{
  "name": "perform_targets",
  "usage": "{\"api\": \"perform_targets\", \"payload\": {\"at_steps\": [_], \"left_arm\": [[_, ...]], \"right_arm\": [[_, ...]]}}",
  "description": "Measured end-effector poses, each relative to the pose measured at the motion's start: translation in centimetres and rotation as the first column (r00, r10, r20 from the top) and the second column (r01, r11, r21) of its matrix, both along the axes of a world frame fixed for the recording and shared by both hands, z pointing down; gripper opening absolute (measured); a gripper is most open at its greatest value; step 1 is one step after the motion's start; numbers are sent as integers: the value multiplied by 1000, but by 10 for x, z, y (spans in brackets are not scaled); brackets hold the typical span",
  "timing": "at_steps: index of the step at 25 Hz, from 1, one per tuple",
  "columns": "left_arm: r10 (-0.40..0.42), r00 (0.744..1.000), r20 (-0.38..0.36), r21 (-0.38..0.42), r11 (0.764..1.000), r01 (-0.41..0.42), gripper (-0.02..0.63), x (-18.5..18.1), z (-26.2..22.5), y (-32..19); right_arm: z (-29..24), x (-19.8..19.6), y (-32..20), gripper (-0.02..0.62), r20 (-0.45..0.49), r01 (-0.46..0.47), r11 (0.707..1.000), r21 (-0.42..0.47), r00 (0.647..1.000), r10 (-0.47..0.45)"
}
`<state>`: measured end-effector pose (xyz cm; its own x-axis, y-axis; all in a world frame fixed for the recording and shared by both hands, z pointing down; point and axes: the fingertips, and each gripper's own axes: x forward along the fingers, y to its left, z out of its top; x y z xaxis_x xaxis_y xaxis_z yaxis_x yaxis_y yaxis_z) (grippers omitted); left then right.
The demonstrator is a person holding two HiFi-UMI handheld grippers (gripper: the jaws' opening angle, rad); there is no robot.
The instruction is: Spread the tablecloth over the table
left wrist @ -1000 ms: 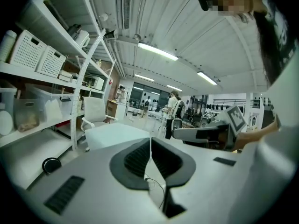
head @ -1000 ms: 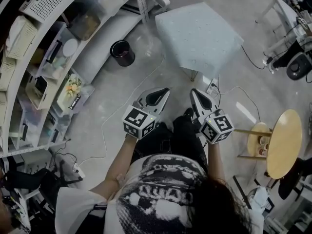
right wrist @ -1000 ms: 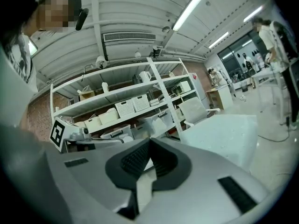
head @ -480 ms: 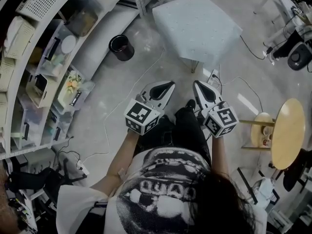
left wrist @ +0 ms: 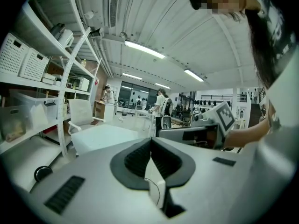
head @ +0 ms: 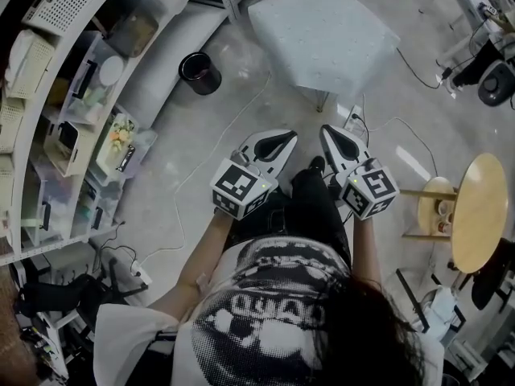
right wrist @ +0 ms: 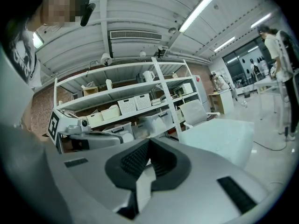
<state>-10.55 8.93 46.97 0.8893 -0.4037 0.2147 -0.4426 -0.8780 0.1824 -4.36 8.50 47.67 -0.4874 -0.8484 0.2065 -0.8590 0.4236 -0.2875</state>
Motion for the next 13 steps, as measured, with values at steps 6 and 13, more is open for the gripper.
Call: {"api": "perform_targets", "payload": {"at_steps": [6, 13], "left_arm": [[19, 1000, 9, -3, 1000, -19, 14, 10, 2, 4], [30, 1000, 7, -5, 1000, -30, 14, 22, 4, -4]], "right_arm": [[2, 5, 0, -6, 2, 4, 1000, -9, 1000, -4], [3, 15, -10, -6, 18, 8, 1000, -10, 1000, -8]]}}
